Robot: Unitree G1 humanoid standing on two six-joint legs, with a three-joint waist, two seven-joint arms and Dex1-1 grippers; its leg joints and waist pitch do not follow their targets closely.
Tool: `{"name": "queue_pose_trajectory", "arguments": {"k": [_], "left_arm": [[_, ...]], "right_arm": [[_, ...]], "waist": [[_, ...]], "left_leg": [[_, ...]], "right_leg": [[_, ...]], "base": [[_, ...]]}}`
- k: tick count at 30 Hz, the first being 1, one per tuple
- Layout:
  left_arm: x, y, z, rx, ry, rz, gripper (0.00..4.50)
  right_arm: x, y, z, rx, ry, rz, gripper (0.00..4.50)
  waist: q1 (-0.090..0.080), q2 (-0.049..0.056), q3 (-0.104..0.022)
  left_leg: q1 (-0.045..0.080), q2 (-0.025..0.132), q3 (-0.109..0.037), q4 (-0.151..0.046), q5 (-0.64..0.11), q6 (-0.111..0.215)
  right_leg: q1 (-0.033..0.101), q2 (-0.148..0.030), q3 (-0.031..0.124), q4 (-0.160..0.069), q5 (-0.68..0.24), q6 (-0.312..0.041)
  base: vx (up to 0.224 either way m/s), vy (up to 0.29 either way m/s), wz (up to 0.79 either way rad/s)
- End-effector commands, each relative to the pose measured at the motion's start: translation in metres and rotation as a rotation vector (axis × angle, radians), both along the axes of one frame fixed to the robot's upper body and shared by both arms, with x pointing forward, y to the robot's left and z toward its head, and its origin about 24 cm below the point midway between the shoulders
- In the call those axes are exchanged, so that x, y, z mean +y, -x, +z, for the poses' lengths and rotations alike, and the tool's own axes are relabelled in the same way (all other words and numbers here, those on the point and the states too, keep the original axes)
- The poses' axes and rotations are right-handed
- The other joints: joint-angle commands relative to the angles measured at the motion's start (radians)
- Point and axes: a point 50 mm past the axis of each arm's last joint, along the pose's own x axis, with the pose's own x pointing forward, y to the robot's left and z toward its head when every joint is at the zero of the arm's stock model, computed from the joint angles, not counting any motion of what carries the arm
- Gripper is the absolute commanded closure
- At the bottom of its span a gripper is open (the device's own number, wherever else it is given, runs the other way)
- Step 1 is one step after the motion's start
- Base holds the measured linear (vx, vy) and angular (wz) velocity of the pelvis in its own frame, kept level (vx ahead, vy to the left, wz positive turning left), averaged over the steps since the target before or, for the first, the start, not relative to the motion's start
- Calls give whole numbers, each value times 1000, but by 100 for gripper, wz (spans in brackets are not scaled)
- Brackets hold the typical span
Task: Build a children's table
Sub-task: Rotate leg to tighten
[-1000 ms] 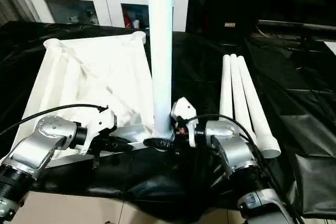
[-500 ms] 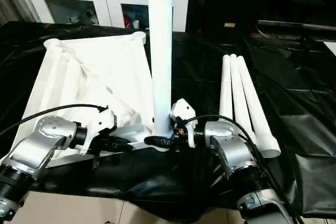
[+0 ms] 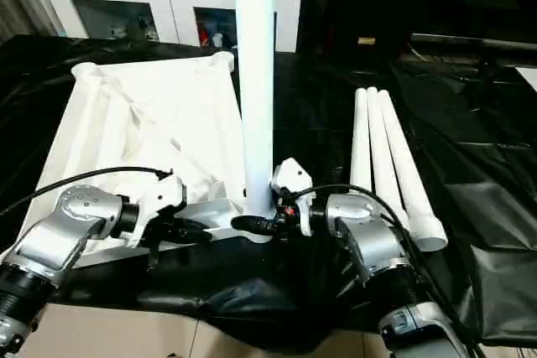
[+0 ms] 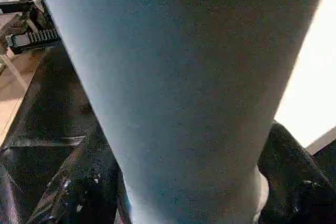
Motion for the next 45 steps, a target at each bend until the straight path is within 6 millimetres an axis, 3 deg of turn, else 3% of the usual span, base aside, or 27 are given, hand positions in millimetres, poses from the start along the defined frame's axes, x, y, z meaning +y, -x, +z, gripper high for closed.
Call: {"name": "queue_pose_trajectory", "arguments": {"k": [1, 3, 6, 8, 11, 16, 22, 23, 24, 30, 31, 37, 45], "left_arm": [[-8, 3, -9, 30, 7, -11, 450], [-13, -2, -11, 19, 8, 41, 450], [-17, -5, -14, 18, 6, 72, 450], [-26, -13, -17, 5, 5, 134, 450], [-40, -27, -19, -23, 6, 242, 450], [-53, -44, -19, -60, -23, 389, 450], [-64, -54, -18, -81, -58, 455, 450], [-66, -55, -18, -83, -60, 449, 450], [-66, -55, -18, -82, -60, 448, 450], [-63, -53, -20, -75, -65, 414, 450], [-63, -52, -21, -75, -67, 405, 450], [-54, -45, -19, -88, -62, 306, 450], [-30, -33, -18, -70, -68, 213, 450]], "right_arm": [[0, -2, -14, 29, 25, -103, 176], [1, -7, -24, 53, 18, -247, 176], [3, -8, -29, 70, 7, -322, 176], [12, -9, -36, 96, -12, -420, 176], [26, -13, -44, 115, 0, -547, 176], [43, -21, -52, 129, 64, -723, 176], [58, -27, -52, 161, 74, -851, 177], [64, -28, -51, 167, 61, -850, 177], [65, -28, -50, 169, 58, -849, 177], [70, -30, -41, 166, -57, -787, 177], [70, -31, -39, 161, -72, -780, 121], [61, -36, -26, 93, -133, -678, 64], [35, -27, -14, 17, -92, -386, 5]], "waist": [[1, -2, -59], [-2, -1, -55], [-10, -4, -41], [-13, -4, -35], [-15, -3, -32], [-13, -3, -31], [-7, -7, -35], [-10, -14, -36], [-7, -10, -37], [-8, -11, -36], [-7, -10, -35], [-11, -10, -39], [-19, -8, -50]], "left_leg": [[4, 22, -2, -60, 2, 94], [5, 22, -1, -65, -30, 76], [11, 21, -1, -78, -138, 24], [23, 21, -2, -87, -216, -3], [28, 19, -7, -93, -250, -23], [32, 15, -9, -95, -259, -33], [26, 17, -10, -99, -251, -21], [24, 16, -9, -99, -250, -20], [24, 17, -9, -99, -240, -19], [22, 20, -8, -103, -244, -9], [22, 20, -8, -104, -249, -6], [15, 22, -7, -106, -201, 8], [8, 23, -5, -92, -52, 63]], "right_leg": [[63, -60, 46, -56, 138, -275], [61, -62, 47, -63, 90, -272], [59, -63, 50, -84, -102, -234], [53, -66, 54, -101, -262, -195], [52, -68, 55, -112, -371, -154], [44, -69, 53, -122, -432, -129], [43, -68, 55, -119, -384, -117], [43, -67, 55, -119, -377, -121], [44, -69, 55, -117, -359, -124], [46, -69, 55, -116, -321, -137], [46, -69, 55, -118, -326, -138], [54, -70, 54, -114, -268, -153], [69, -63, 48, -87, 12, -216]], "base": [[0, 0, 0], [0, 0, 0], [0, 0, 0], [0, 0, 0], [0, 0, 0], [0, 0, 0], [0, 0, 0], [0, 0, 0], [0, 0, 0], [0, 0, 0], [0, 0, 0], [0, 0, 0], [0, 0, 0]]}}
